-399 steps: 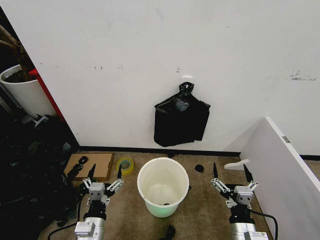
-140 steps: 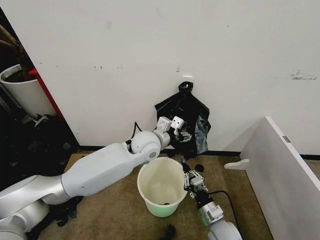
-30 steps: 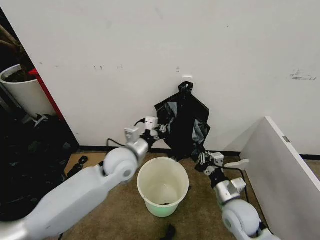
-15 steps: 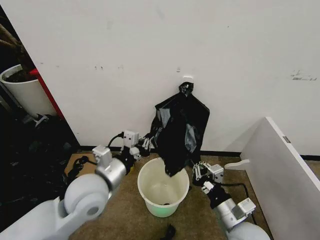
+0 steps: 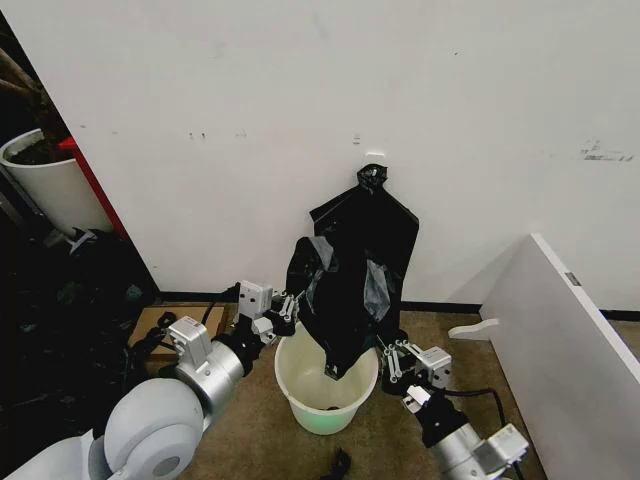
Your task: Place the garbage bag over the trash bin.
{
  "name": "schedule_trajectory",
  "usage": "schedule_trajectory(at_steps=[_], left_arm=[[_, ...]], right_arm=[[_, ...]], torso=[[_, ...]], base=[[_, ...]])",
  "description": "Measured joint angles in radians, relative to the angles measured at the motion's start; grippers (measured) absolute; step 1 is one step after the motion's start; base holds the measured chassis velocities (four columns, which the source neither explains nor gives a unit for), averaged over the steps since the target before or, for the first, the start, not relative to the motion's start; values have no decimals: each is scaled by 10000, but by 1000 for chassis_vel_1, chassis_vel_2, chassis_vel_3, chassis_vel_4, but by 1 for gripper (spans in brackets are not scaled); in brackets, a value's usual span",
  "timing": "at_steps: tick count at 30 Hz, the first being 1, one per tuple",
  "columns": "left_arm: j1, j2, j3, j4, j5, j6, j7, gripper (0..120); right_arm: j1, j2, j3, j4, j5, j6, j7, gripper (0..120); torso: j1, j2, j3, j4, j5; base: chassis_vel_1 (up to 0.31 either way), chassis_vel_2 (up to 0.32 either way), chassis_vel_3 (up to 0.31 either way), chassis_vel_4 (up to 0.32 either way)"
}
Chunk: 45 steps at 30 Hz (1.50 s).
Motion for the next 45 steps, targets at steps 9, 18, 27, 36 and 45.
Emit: schedule_trajectory(at_steps=[9,18,27,36,45], left_arm=[[782,132,-44,56,-388,82,-116,0],[859,-732,210,1242,-233,56,-133,0],[630,-1648,659,2707,75,90,41,0],[502,-1803,1359,2865,429,179,179,0],[1082,-1197,941,1661,472,234,136,0]], right_arm=[[132,15,-257,-48,773,-517,370,0],[494,-58,-704,-639,1207,-865,800,0],[1665,357,-918,-2209,1652,-1316,1448,0],[1001,265,-535,-1943,1643,-1818,1888,0],[913,364,-875,-1441,1842,-2230,2154,0]], torso=[[0,0,1,4,2],[0,0,1,2,1],[2,0,2,3,3],[2,0,1,1,1],[1,0,1,3,0]], base=[[0,0,0,0],[0,0,0,0],[0,0,0,0],[0,0,0,0],[0,0,0,0]])
